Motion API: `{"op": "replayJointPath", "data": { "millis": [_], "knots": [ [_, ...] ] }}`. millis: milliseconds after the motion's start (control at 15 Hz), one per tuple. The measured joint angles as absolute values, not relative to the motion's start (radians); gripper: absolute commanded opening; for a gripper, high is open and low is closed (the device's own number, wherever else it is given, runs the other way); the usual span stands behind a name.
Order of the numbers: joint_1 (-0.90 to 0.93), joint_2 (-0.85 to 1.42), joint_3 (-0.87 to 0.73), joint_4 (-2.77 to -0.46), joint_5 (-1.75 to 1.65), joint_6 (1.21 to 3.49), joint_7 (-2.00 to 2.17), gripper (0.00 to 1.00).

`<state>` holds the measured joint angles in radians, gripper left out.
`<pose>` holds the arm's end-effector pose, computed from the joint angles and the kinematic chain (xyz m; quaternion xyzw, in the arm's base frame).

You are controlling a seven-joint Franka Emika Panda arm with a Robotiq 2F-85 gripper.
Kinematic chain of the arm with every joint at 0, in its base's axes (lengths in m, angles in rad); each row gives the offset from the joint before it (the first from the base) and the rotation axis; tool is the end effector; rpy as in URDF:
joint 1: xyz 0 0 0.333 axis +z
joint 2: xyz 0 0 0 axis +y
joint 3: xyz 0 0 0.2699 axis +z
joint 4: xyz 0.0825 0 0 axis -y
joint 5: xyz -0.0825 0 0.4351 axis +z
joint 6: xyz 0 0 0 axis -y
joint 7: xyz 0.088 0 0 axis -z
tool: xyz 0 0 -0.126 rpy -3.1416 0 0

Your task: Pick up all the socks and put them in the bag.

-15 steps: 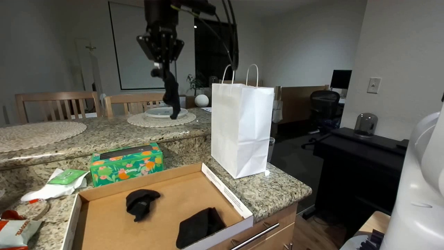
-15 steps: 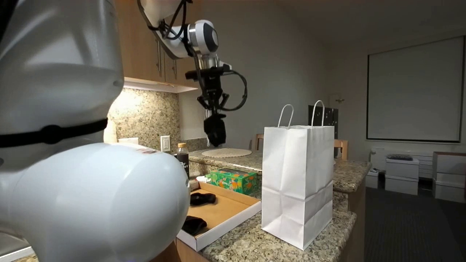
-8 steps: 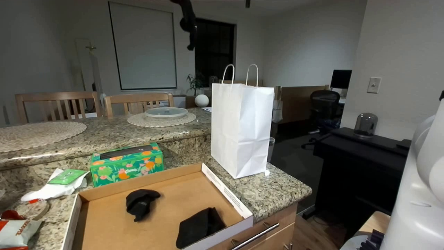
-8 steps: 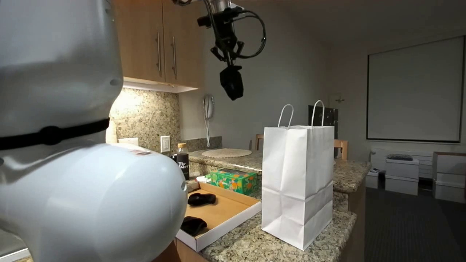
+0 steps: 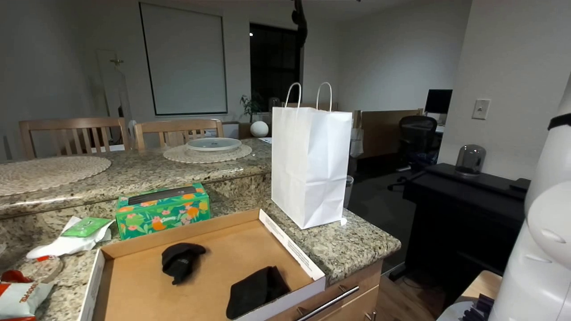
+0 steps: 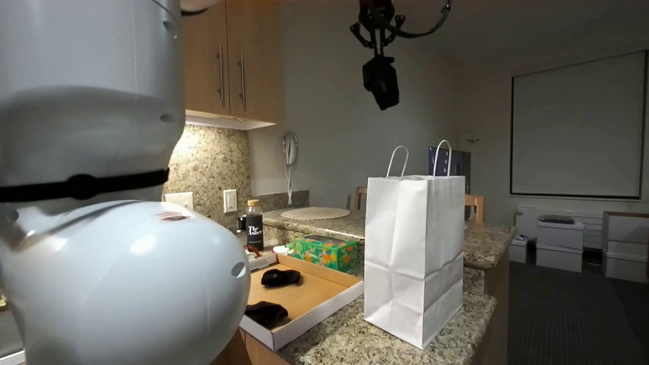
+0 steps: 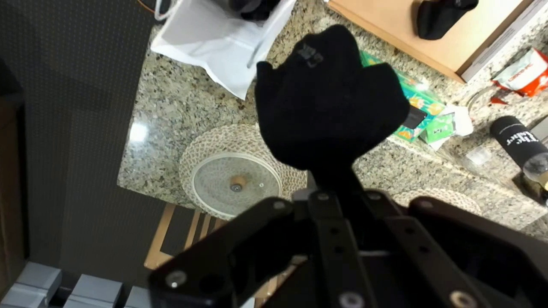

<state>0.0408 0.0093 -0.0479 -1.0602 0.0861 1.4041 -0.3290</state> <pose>0.5512 0.0082 0.7939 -0.9701 -0.1718 -0.1708 0.0120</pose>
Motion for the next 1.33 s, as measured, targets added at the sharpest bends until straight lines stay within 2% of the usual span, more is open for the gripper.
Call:
{"op": "replayJointPath", "data": {
  "millis": [467,533,667,1200,1333],
  "knots": [
    [0.006,0.09,-0.105,-1.116,0.101,1.33,-0.446,0.08],
    [0.006,0.097,-0.107,-1.126,0.1,1.323,-0.446,0.33],
    [0.006,0.108,-0.11,-1.143,0.1,1.313,-0.446,0.4],
    [0.01,0.116,-0.109,-1.153,0.103,1.31,-0.446,0.92],
    [0.023,0.111,-0.096,-1.147,0.104,1.31,-0.446,1.0]
  ]
}}
